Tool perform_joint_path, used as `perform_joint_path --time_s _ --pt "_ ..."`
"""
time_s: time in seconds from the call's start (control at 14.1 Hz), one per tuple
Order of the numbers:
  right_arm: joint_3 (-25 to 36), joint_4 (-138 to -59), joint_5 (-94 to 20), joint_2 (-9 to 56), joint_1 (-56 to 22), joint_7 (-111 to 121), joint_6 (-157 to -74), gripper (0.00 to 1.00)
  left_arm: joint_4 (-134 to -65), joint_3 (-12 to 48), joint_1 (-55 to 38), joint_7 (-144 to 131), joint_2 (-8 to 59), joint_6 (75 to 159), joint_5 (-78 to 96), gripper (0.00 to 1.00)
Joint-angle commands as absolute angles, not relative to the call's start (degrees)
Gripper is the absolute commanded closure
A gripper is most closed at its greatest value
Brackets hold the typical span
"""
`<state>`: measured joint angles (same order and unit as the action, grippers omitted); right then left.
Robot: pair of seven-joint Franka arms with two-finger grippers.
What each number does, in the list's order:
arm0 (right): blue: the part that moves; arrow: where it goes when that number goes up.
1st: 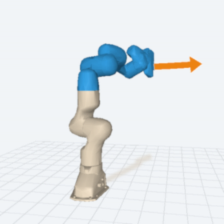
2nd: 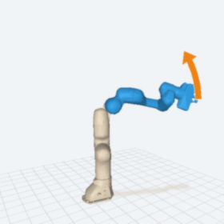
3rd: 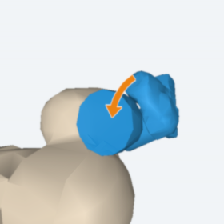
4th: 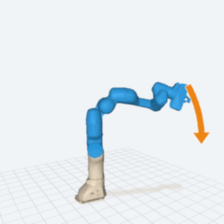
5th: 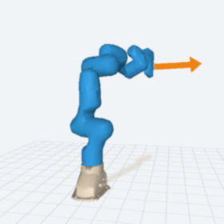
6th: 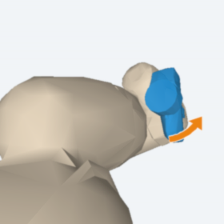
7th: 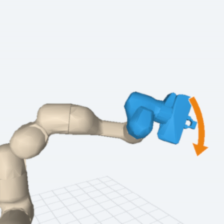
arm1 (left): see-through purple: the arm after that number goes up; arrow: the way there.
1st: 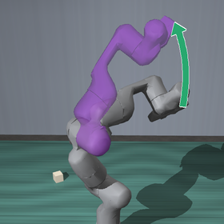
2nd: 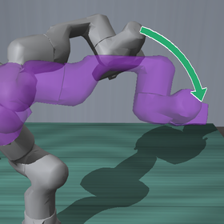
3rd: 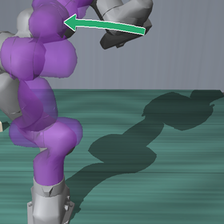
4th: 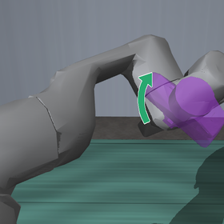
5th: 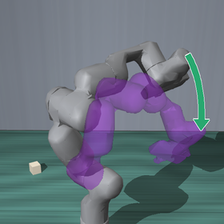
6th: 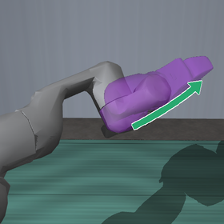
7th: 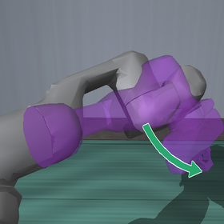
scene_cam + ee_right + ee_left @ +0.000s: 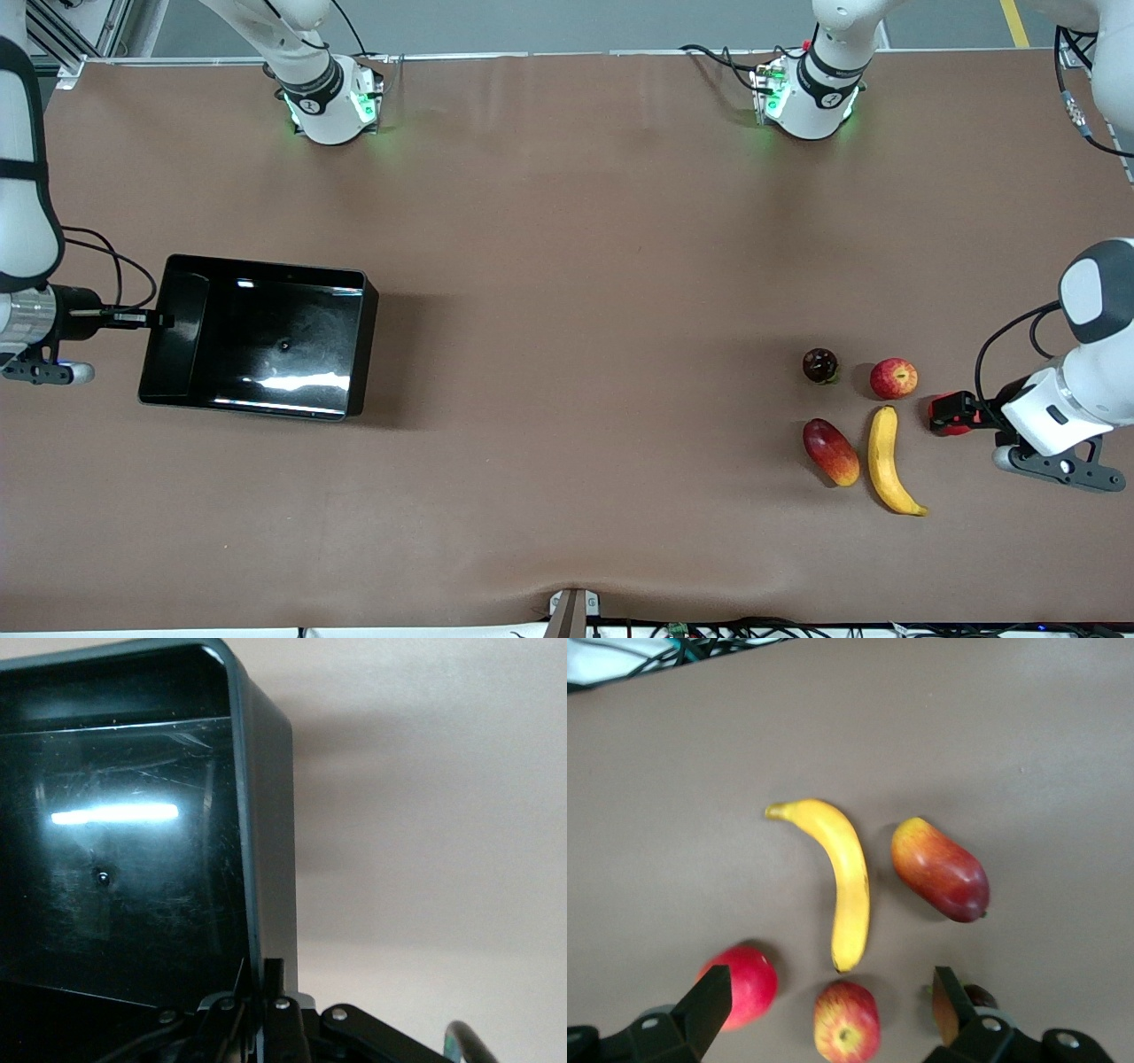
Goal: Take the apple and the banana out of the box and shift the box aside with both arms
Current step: 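Drag the black box across the table with the right gripper, then release the box with the right gripper while the left gripper withdraws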
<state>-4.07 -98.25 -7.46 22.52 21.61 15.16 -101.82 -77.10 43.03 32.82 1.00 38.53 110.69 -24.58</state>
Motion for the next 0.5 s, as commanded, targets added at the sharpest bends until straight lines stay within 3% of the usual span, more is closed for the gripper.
perform_joint_path --time_s 0.0,0.43 --pt "-5.45 -99.75 -7.47 24.51 26.35 22.65 -104.84 1.0 -78.66 43.33 31.73 -5.26 34.99 107.41 -25.58 0.0" --pt "-5.62 -102.73 -8.0 27.95 30.06 27.77 -110.29 1.0 -79.1 46.75 31.38 -16.17 30.07 98.72 -25.49 0.0"
